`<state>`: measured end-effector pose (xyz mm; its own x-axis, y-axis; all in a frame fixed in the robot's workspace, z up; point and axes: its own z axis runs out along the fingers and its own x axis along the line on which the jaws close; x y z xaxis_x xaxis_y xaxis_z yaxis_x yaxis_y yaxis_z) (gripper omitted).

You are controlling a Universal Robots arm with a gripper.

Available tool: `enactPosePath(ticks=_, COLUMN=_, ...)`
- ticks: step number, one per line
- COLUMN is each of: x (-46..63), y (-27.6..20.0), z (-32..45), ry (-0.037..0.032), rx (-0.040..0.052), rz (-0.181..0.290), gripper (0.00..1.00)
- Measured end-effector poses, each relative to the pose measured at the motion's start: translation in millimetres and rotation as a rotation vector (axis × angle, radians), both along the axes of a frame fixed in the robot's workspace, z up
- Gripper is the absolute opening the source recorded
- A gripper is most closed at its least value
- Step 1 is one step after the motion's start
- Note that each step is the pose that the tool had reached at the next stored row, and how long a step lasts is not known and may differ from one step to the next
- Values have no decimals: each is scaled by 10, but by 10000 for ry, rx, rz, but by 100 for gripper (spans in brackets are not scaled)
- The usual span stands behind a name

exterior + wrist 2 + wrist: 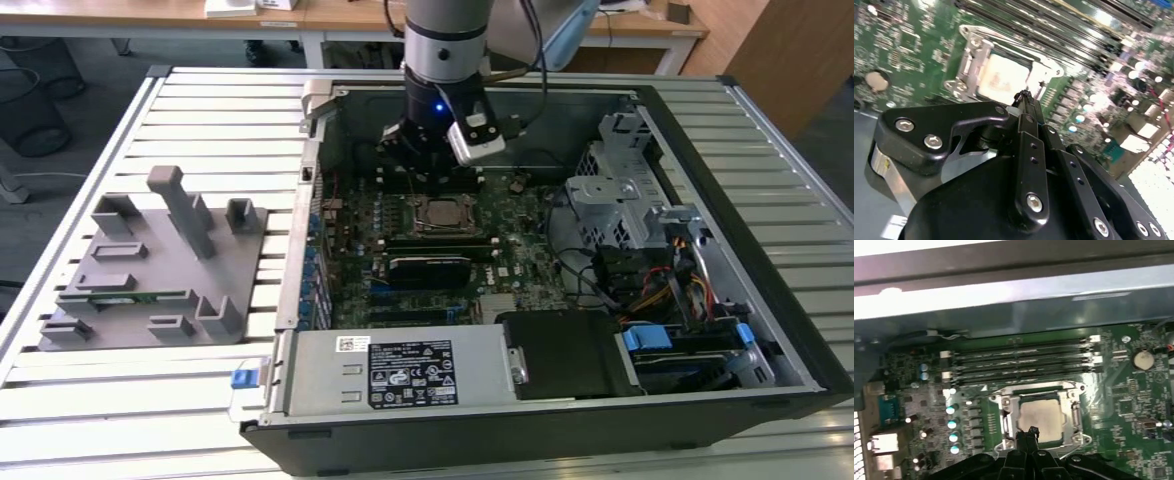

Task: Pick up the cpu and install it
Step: 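Install the first cpu locking lever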

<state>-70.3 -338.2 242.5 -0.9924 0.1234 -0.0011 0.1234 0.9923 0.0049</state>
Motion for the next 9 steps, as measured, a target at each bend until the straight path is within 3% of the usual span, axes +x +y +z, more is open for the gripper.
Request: enactPosePath(ticks=9, x=-268, y=1, z=-4, ry=-7, rx=2, rz=40, gripper=11)
